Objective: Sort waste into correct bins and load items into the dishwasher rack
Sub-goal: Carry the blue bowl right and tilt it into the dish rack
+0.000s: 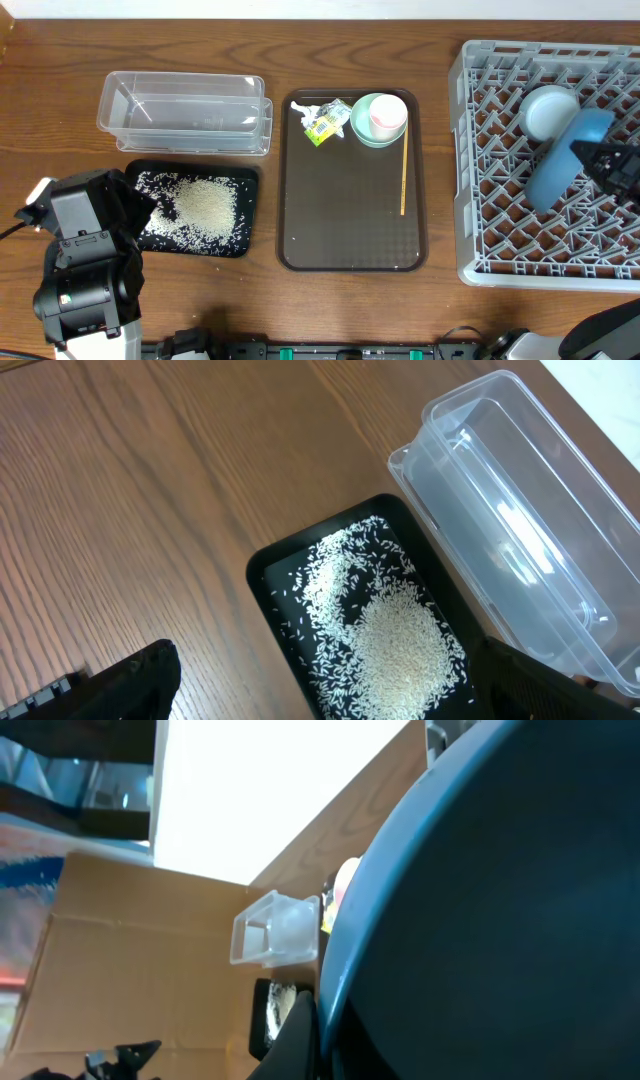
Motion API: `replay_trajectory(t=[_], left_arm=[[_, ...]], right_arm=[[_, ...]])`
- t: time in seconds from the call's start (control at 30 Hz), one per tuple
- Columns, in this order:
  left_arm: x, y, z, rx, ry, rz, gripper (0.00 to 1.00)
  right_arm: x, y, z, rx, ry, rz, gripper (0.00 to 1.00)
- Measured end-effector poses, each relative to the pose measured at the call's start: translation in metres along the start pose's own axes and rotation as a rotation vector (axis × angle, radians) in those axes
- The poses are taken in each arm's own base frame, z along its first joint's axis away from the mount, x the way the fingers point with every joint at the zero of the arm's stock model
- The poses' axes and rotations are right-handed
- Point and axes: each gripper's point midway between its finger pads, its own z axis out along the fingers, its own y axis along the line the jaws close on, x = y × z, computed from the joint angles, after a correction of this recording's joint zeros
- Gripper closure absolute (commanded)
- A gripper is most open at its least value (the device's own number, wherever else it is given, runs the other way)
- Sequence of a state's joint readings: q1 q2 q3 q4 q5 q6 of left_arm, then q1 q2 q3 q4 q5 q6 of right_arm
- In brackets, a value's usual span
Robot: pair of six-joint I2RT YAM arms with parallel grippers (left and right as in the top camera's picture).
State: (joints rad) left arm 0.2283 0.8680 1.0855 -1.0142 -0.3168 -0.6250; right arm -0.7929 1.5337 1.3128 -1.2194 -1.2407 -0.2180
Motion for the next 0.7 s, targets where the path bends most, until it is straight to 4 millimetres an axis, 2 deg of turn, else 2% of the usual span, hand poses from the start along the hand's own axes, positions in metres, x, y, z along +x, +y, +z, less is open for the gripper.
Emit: replay_trajectory(t=[0.27,0.5,0.7], left_arm=[[0.000,0.000,0.000,0.000,0.000,0.000,0.06],[0.000,0.000,0.000,0.000,0.000,0.000,0.06],[0.000,0.000,0.000,0.000,0.000,0.000,0.06]], right_arm=[[-0.001,0.008,0.001,-0.070,-0.008,0.008,0.99],[-0.009,0.025,0.002,-0.173,-0.036,-0.067,0.99],[-0.001,0.026,0.023,-0.146,0.031,-0.131,0.99]])
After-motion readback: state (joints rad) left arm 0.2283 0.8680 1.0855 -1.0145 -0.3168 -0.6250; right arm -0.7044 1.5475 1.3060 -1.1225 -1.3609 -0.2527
